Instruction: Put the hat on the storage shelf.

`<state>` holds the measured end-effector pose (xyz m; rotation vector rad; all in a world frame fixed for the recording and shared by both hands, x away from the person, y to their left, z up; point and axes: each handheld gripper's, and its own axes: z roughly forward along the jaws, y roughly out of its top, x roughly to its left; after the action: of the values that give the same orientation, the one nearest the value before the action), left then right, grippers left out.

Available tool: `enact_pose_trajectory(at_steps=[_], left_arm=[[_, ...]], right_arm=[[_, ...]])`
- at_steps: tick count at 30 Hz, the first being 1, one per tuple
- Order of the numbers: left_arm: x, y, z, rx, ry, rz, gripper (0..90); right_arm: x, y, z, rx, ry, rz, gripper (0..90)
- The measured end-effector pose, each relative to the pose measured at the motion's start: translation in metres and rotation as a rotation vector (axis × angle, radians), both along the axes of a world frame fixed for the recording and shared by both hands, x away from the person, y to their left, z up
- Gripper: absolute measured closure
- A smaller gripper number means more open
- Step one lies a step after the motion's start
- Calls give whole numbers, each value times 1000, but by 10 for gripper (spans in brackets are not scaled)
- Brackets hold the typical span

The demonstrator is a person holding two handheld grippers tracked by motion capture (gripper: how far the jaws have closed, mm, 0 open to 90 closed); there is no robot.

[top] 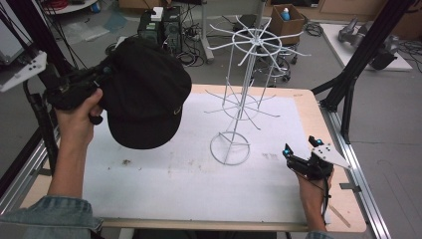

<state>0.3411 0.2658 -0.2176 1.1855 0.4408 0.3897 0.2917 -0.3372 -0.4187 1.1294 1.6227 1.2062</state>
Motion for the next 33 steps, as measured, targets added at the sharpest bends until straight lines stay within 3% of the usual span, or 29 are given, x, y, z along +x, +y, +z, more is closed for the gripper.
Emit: enact_pose_trajectory(at_steps=[4,7,11,20,27,33], left_arm=[[0,-2,25,-2,-28,-22,847],[0,-3,35,-7,-42,-25,847],[1,-2,54,-40,-60,-46,847],[3,-5,77,-59,-87,-67,846],[9,-10,98,-110,-104,-98,847],[14,-17,106,-138,-110,-115,847]], right_arm=[[0,0,0,3,0,0,121],[0,0,0,7,-1,0,121],[0,0,0,9,-2,1,121],[0,0,0,13,6,-1,121],[0,0,0,13,4,2,121],[1,-1,-1,11,5,4,121]])
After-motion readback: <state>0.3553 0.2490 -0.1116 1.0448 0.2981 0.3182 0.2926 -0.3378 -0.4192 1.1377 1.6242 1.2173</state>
